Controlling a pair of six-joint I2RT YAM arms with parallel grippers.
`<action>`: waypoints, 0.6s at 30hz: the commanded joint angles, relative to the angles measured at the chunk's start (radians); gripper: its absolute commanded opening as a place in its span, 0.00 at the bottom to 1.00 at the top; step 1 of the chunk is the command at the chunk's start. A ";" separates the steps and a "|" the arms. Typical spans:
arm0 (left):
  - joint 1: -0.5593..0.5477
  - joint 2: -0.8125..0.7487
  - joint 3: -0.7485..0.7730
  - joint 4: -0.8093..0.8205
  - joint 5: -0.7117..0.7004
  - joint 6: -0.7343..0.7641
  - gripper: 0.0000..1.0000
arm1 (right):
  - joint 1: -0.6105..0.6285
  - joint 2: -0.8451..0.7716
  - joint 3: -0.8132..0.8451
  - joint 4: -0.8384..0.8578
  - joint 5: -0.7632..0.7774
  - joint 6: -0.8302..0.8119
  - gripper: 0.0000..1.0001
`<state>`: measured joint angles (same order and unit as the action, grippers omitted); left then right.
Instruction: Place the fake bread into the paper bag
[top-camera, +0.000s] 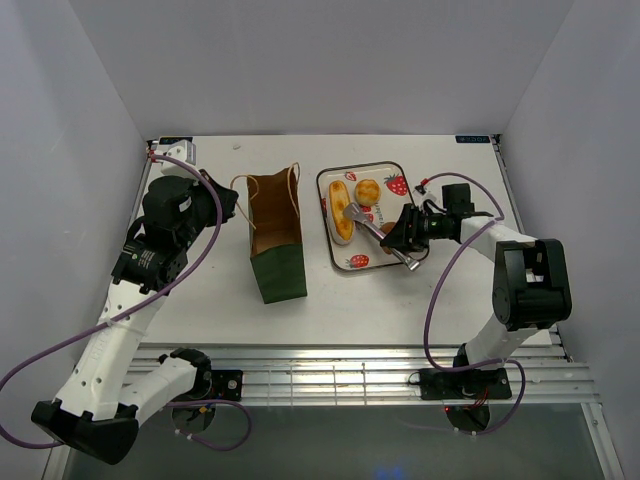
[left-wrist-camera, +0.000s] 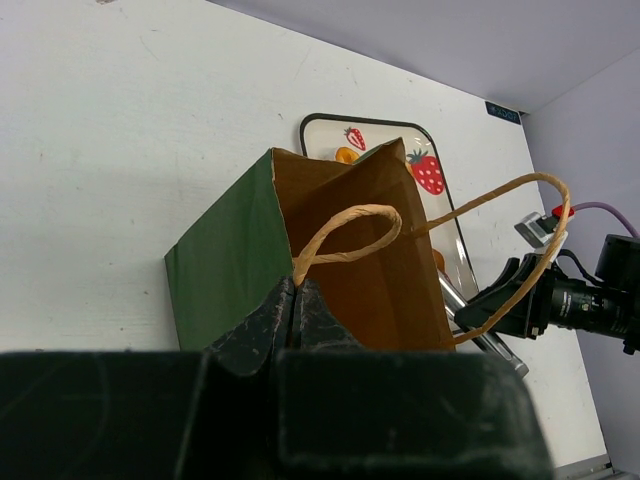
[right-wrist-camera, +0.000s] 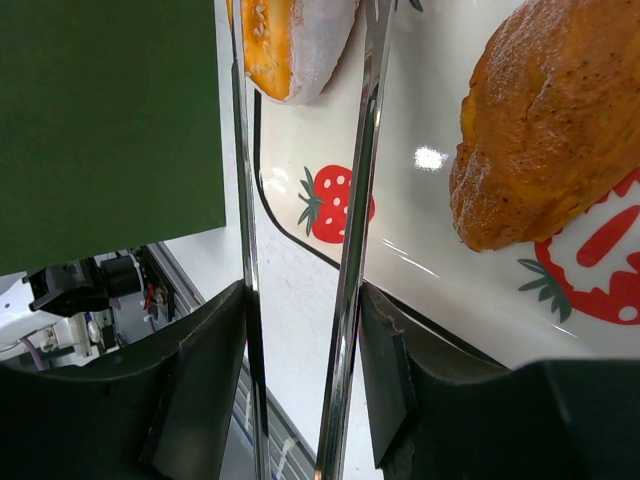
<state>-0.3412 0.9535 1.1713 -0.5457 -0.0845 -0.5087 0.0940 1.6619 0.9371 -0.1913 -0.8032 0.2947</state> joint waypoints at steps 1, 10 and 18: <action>0.007 -0.016 -0.004 0.001 0.015 0.001 0.00 | 0.012 -0.019 0.003 0.015 -0.036 -0.012 0.52; 0.007 -0.013 -0.010 0.009 0.028 -0.002 0.00 | 0.030 -0.077 -0.081 0.042 -0.033 0.030 0.51; 0.007 -0.012 -0.012 0.018 0.042 -0.010 0.00 | 0.033 -0.166 -0.153 0.010 0.038 0.066 0.51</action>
<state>-0.3412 0.9535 1.1656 -0.5411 -0.0635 -0.5137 0.1249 1.5520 0.7895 -0.1829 -0.7807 0.3412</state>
